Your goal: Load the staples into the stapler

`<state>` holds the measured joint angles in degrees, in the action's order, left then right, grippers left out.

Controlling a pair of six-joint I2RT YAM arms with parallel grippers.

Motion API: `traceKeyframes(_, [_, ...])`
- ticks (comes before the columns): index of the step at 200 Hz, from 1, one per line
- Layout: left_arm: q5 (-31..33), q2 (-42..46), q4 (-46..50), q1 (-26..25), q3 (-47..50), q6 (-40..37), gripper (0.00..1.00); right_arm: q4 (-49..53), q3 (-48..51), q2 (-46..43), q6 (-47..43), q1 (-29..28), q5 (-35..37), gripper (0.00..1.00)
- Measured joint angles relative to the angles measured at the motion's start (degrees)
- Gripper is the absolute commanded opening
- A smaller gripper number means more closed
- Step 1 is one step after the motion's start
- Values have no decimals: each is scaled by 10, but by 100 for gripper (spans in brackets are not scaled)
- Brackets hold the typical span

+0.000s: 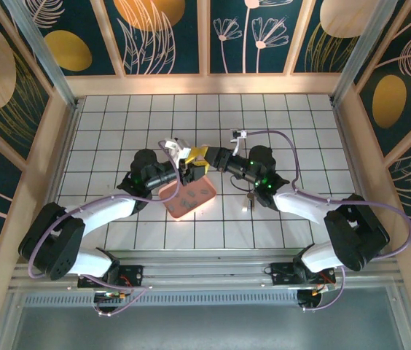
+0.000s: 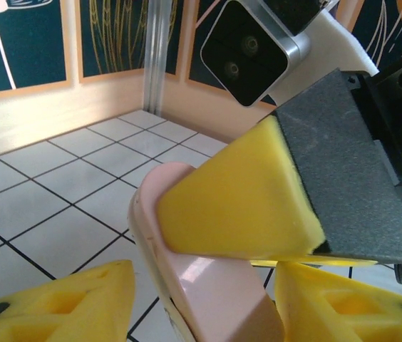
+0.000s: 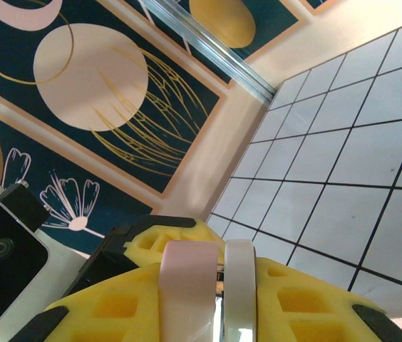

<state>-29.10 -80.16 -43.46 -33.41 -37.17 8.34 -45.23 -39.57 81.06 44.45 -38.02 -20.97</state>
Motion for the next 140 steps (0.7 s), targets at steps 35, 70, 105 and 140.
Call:
traceKeyframes(35, [9, 0, 1, -3, 0, 3, 32, -5, 3, 0, 0, 0, 16, 25])
traceKeyframes(70, [12, -3, 35, -3, -20, 1, 11, -14, 9, -1, -7, 1, 33, 30])
traceKeyframes(105, [-4, -5, 71, -4, -39, -17, 0, -14, 30, -23, -11, 13, 19, 50])
traceKeyframes(140, [-20, -6, 108, -3, -55, -54, 0, 16, 42, -70, -39, 44, -19, 54])
